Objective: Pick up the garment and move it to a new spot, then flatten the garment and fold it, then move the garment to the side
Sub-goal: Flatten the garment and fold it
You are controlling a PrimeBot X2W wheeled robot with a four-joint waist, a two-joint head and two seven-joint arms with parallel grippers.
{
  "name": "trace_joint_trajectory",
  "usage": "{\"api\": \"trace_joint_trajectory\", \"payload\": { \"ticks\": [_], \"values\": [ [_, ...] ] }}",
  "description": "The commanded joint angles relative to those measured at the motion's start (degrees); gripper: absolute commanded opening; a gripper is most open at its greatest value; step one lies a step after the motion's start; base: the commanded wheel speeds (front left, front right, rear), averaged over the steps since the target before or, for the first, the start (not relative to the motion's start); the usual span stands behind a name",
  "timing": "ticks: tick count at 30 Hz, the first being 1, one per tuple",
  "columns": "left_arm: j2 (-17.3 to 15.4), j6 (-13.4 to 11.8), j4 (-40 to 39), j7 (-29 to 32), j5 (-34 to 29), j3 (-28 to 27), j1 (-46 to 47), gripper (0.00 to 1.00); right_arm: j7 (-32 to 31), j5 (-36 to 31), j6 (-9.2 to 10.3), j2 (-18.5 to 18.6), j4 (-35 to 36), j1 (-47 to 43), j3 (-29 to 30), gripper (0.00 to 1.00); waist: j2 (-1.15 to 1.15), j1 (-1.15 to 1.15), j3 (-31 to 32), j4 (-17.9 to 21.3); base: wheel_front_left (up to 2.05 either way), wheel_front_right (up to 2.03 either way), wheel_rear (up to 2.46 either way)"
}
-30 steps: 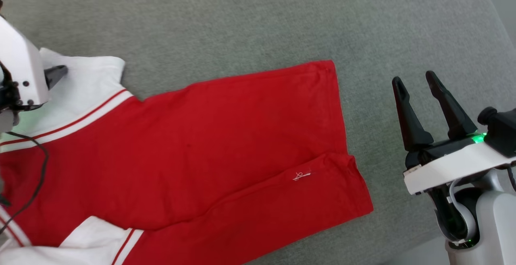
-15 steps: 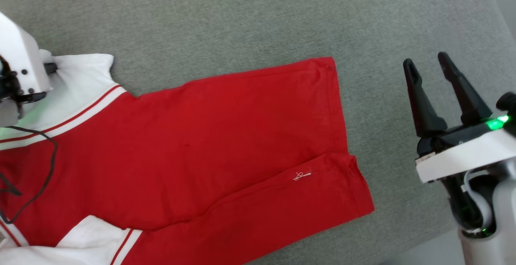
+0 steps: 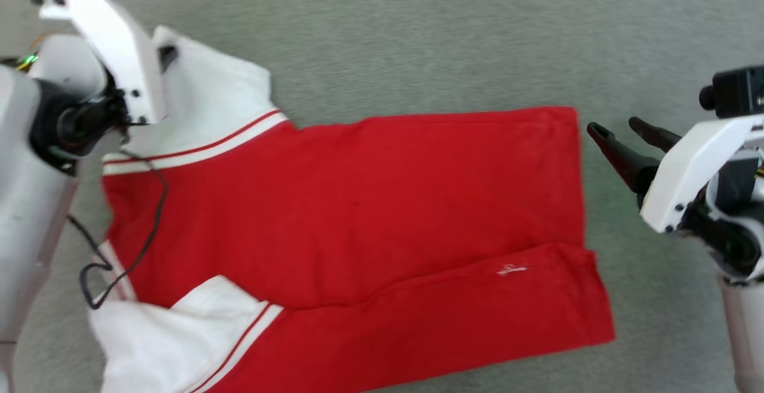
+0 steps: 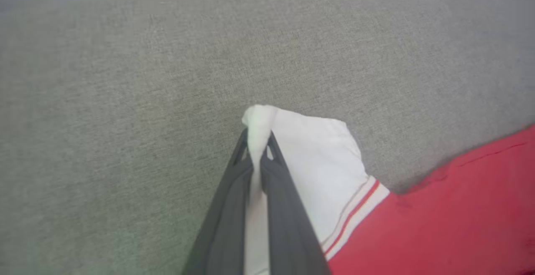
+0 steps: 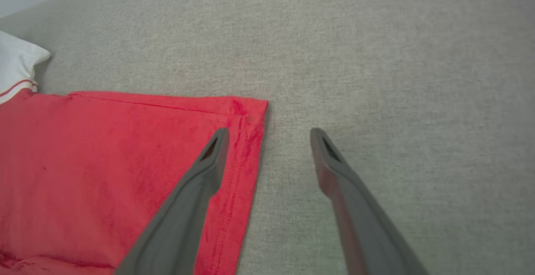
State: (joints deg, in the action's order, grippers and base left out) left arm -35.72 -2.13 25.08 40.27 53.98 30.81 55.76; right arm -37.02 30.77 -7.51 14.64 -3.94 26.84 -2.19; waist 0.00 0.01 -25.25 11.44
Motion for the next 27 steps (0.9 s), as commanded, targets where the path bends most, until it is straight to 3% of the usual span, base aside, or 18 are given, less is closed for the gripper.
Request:
{"api": "trace_joint_trajectory", "payload": {
  "ticks": [1,7,14,15,16,17,23,27],
  "values": [
    [1.0,0.6,-0.8,-0.8,-0.7,0.6,1.0,0.00,-3.1,0.0,0.05,0.5,-1.9,2.3,0.8,1.00,0.00,-0.01,0.1,-4.0,0.00,0.00,0.00],
    [3.3,2.2,-3.5,-3.7,-1.8,1.6,2.3,0.00,-10.8,-1.2,0.05,0.1,-8.7,7.1,2.6,1.00,0.00,-0.01,-1.6,-8.2,0.00,0.00,0.00],
    [4.2,3.0,-5.4,-5.8,-2.3,2.1,2.0,0.00,-16.7,-2.5,0.05,-1.7,-15.5,8.2,2.1,1.00,0.00,-0.01,-2.9,-10.1,0.00,0.00,0.00],
    [4.2,3.0,-5.6,-6.0,-2.4,2.1,1.8,0.00,-17.7,-2.7,0.04,-1.8,-16.2,7.9,1.7,0.69,0.00,-0.01,-2.9,-10.2,0.00,0.00,0.00],
    [4.3,3.1,-5.7,-6.2,-2.4,2.2,1.8,0.00,-18.5,-2.6,0.04,-2.0,-16.7,7.5,1.4,0.16,0.00,-0.01,-2.9,-10.3,0.00,0.00,0.00],
    [4.3,3.2,-5.8,-6.4,-2.3,2.2,1.6,0.00,-18.9,-2.4,0.04,-2.0,-17.0,7.5,1.2,0.00,0.00,-0.01,-2.9,-10.4,0.00,0.00,0.00],
    [4.3,3.5,-5.0,-7.7,-1.8,1.8,0.6,0.00,-18.5,-3.0,0.04,-0.7,-15.8,9.0,1.3,0.00,0.00,-0.01,-1.6,-10.4,0.00,0.00,0.00],
    [4.0,3.9,-4.5,-10.3,-0.3,0.7,-2.6,0.00,-13.2,-3.7,0.04,1.3,-11.7,9.1,1.7,0.00,0.00,-0.01,3.0,-10.2,0.00,0.00,0.00]
  ]
}}
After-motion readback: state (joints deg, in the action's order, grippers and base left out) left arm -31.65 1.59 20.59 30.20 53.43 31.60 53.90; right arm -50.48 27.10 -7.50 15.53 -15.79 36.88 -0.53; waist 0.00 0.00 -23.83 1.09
